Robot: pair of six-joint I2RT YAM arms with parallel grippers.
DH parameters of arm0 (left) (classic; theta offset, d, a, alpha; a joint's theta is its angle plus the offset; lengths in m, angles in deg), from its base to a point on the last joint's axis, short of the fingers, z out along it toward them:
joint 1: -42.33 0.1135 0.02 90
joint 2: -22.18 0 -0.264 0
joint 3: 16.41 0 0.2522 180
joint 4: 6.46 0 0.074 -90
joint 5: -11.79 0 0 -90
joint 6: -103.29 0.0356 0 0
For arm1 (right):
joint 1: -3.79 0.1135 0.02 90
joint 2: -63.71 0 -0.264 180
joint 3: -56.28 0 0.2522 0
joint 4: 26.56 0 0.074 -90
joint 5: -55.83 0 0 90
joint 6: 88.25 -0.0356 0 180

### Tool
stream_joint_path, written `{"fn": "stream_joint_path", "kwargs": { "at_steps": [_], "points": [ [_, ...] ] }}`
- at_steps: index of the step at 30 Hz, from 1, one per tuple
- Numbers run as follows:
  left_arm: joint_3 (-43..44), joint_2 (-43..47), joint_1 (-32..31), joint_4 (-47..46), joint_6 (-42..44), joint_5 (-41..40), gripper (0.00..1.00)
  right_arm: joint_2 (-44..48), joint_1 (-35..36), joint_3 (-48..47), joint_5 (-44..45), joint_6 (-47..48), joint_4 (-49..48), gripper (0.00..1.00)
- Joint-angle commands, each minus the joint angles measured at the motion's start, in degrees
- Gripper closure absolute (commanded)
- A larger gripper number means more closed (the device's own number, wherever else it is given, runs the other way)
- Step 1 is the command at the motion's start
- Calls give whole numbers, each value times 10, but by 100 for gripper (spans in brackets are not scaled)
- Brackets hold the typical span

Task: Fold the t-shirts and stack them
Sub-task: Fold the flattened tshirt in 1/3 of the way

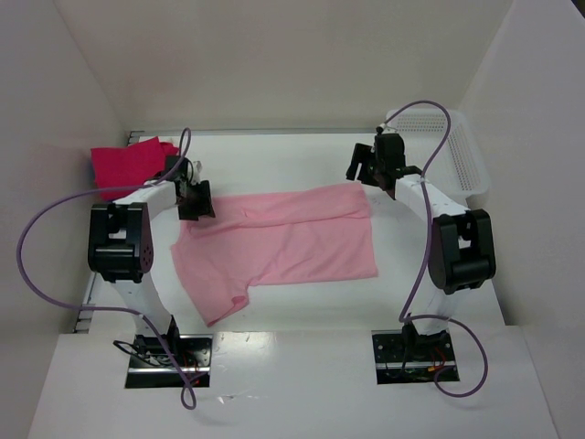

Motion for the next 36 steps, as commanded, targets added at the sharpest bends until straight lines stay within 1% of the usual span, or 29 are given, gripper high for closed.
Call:
{"fn": "stream_joint_path", "kwargs": {
  "at_steps": [1, 6, 10, 14, 17, 18, 20, 22, 26, 27, 29, 30, 31, 34, 36],
  "points": [
    [12, 5, -1, 9, 2, -60, 36, 3, -2, -14, -8, 14, -17, 20],
    [12, 16, -1, -3, -3, -82, 30, 7, -2, -8, -8, 19, -17, 20],
    [16, 11, -1, -7, -3, -88, 29, 7, -2, -8, -8, 19, -17, 20],
    [19, -1, -1, -15, -3, -70, 30, 7, -2, -8, -8, 19, -17, 20],
    [28, -11, -1, -15, -3, -55, 37, 7, -2, -8, -8, 19, -17, 20],
    [28, -11, -1, -15, -3, -55, 43, 7, -2, -8, -8, 19, -17, 20],
    [28, -11, -1, -15, -3, -50, 51, 7, -2, -8, -8, 19, -17, 20],
    [28, -8, -1, -23, -3, -50, 62, 7, -2, -8, -3, 19, -17, 20],
    [28, -4, -1, -25, -3, -50, 76, 2, -2, -8, -3, 19, -17, 21],
    [28, -4, -1, -21, -3, -50, 81, 2, -2, -8, -3, 19, -17, 23],
    [28, -4, -1, -14, -3, -54, 94, 2, -2, -8, -3, 19, -17, 23],
    [28, -2, -1, -10, -3, -57, 98, 2, -2, -8, -3, 19, -17, 23],
    [28, 5, -1, -7, -3, -57, 100, 3, -2, -7, -3, 19, -17, 23],
    [28, 42, -1, 10, 4, -57, 100, 7, -2, -3, -3, 19, -17, 24],
    [28, 71, -1, 32, 8, -41, 100, 12, -2, 2, -3, 19, -17, 24]
  ]
}}
